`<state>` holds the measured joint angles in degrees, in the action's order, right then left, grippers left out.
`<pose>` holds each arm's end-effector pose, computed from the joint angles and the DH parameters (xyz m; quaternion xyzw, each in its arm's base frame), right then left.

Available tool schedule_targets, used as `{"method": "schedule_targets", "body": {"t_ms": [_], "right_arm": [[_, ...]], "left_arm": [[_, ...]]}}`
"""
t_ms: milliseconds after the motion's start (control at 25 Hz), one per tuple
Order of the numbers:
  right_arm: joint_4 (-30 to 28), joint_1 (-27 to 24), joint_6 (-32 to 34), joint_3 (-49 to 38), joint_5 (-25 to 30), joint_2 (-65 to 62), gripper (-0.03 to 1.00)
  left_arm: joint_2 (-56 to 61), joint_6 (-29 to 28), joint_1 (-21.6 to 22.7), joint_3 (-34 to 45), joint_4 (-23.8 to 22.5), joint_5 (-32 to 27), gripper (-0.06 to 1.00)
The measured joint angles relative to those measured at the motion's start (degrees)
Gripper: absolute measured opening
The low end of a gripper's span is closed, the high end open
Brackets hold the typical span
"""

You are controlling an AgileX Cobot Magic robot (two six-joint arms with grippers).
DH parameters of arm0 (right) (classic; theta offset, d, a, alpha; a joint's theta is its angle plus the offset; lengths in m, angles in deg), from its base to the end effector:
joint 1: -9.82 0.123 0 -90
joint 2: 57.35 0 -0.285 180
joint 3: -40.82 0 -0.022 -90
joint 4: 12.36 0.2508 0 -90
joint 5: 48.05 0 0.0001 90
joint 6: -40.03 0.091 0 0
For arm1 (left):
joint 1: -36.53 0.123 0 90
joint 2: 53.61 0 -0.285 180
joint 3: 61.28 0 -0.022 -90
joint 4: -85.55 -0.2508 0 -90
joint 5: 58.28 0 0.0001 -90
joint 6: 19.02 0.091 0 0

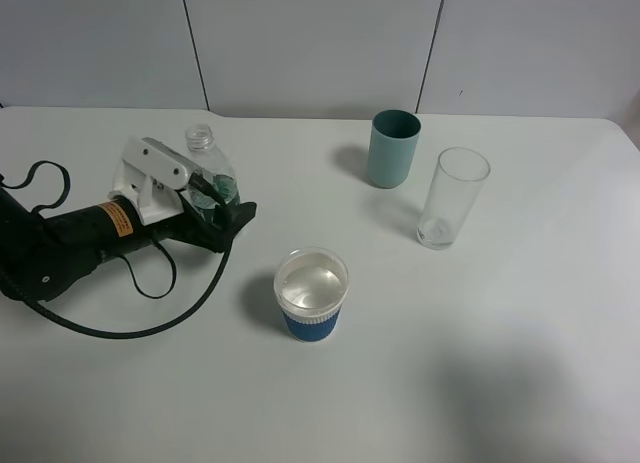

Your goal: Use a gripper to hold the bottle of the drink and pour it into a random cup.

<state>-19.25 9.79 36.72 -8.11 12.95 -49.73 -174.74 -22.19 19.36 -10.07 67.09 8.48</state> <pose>-0.0050 -0.0096 0.2757 -0.0221 0.8533 -0.0751 0.5155 0.2654 -0.1097 0.0962 0.2343 0.7632 -0.1833 0.5736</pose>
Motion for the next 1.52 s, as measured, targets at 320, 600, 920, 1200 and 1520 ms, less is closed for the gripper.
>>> {"method": "schedule_targets", "body": {"t_ms": [320, 600, 920, 1200, 1520], "right_arm": [[0.0, 0.0, 0.0, 0.0, 0.0, 0.0, 0.74], [0.0, 0.0, 0.0, 0.0, 0.0, 0.0, 0.74], [0.0, 0.0, 0.0, 0.0, 0.0, 0.0, 0.74], [0.0, 0.0, 0.0, 0.0, 0.0, 0.0, 0.74], [0.0, 0.0, 0.0, 0.0, 0.0, 0.0, 0.74]], "left_arm": [[13.3, -0.2, 0.0, 6.9, 5.6, 0.2, 0.99], [25.4, -0.2, 0.0, 11.8, 12.3, -0.1, 0.99], [36.8, -0.2, 0.0, 13.4, 14.8, -0.8, 0.99], [45.6, -0.8, 0.0, 7.1, 14.4, -18.2, 0.99], [56.5, -0.9, 0.0, -10.0, 14.4, -62.2, 0.99]]}}
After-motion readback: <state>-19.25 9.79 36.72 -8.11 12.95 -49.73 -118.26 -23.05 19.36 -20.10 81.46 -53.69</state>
